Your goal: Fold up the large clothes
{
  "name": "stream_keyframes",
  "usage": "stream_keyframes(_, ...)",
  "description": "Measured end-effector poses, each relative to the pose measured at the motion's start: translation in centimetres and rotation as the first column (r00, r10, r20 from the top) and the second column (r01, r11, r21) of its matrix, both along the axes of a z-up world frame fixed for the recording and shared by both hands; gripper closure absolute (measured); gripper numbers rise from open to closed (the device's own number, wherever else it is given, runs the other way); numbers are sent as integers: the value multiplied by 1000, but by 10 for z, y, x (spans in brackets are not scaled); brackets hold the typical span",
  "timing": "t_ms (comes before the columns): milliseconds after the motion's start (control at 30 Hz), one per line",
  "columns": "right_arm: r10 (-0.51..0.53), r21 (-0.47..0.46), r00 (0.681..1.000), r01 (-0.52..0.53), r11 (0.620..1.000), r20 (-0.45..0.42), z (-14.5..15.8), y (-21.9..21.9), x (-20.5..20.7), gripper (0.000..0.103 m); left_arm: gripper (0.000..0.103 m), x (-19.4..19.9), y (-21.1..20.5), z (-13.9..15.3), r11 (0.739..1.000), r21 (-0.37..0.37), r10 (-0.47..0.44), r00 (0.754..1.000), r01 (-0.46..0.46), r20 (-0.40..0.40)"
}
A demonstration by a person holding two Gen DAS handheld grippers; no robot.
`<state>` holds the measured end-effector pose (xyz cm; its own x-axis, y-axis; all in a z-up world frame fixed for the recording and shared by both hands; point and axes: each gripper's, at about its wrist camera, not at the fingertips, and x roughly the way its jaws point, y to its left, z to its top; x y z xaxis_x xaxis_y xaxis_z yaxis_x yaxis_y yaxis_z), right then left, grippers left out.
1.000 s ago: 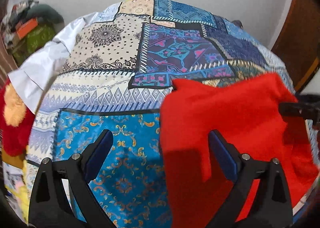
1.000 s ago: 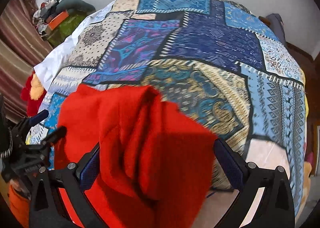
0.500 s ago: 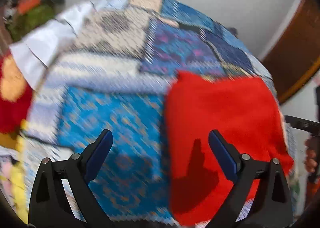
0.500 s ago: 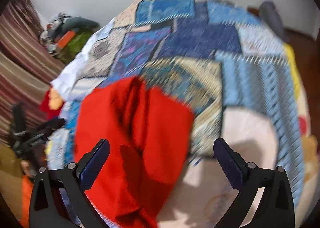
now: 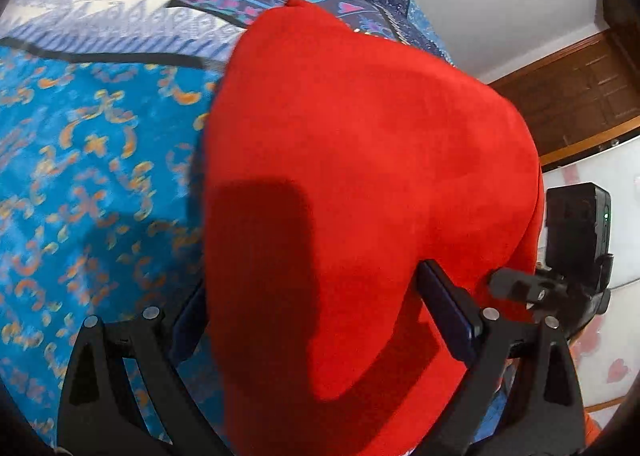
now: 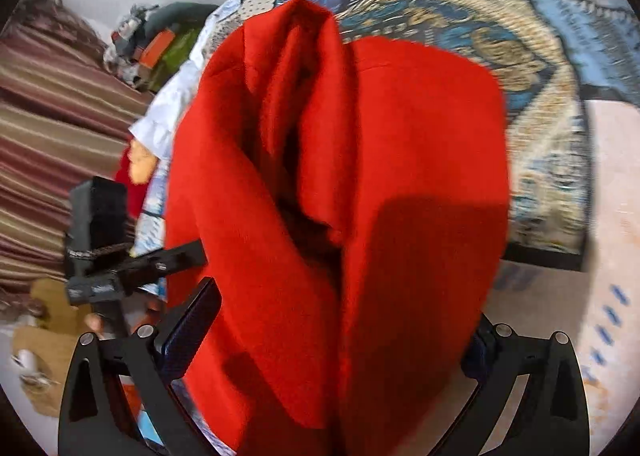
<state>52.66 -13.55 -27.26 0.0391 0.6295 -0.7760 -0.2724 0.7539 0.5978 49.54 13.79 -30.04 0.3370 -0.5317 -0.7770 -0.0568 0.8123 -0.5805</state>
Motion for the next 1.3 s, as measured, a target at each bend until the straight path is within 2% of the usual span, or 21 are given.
stream_keyframes(33,0,22,1000,0,1000,-11,-3,4,1,7,9,3,-1,-1,1000,-3,1,1000,-2,-4)
stream_keyframes(133,-12,43,999,13,999,-37,-10,17,3,16,26,6,-8,2,1000,4,11,1000,-11,9)
stream_keyframes(167,-12,29,1000,13,1000,-26,-9,19,3,32,36,6,-6,6,1000,8,13,1000,-13,20)
stream_keyframes(200,-13,-14,1000,13,1000,1,-8,21,1,43,46,4,-7,10,1000,12,11,999,-11,37)
stream_keyframes(233,-7,-24,1000,7,1000,9,-7,20,-1,57,50,1,-9,15,1000,22,4,999,-5,51)
stream_keyframes(267,0,5,1000,0,1000,-5,-6,19,-2,64,57,-2,-10,20,999,34,-1,998,-1,62)
stream_keyframes(333,-4,43,1000,5,999,-20,-2,16,-4,69,67,-9,-14,34,997,72,-16,996,9,92)
stream_keyframes(400,5,40,1000,-6,999,11,9,18,-9,71,71,-20,-20,51,992,125,-35,991,19,128)
stream_keyframes(500,27,34,998,-29,999,59,34,29,-23,73,71,-40,-19,80,981,194,-55,982,19,180)
stream_keyframes(700,53,56,986,-63,996,158,95,49,-46,73,71,-77,4,137,978,204,-32,958,-28,283)
stream_keyframes(900,81,80,968,-102,992,238,148,75,-80,73,71,-116,31,176,973,217,4,943,-81,333)
stream_keyframes(1067,98,93,968,-122,988,232,151,98,-109,73,71,-153,52,180,964,238,34,945,-117,325)
stream_keyframes(1300,146,65,976,-158,985,164,121,135,-141,73,71,-184,80,138,966,214,92,969,-143,231)
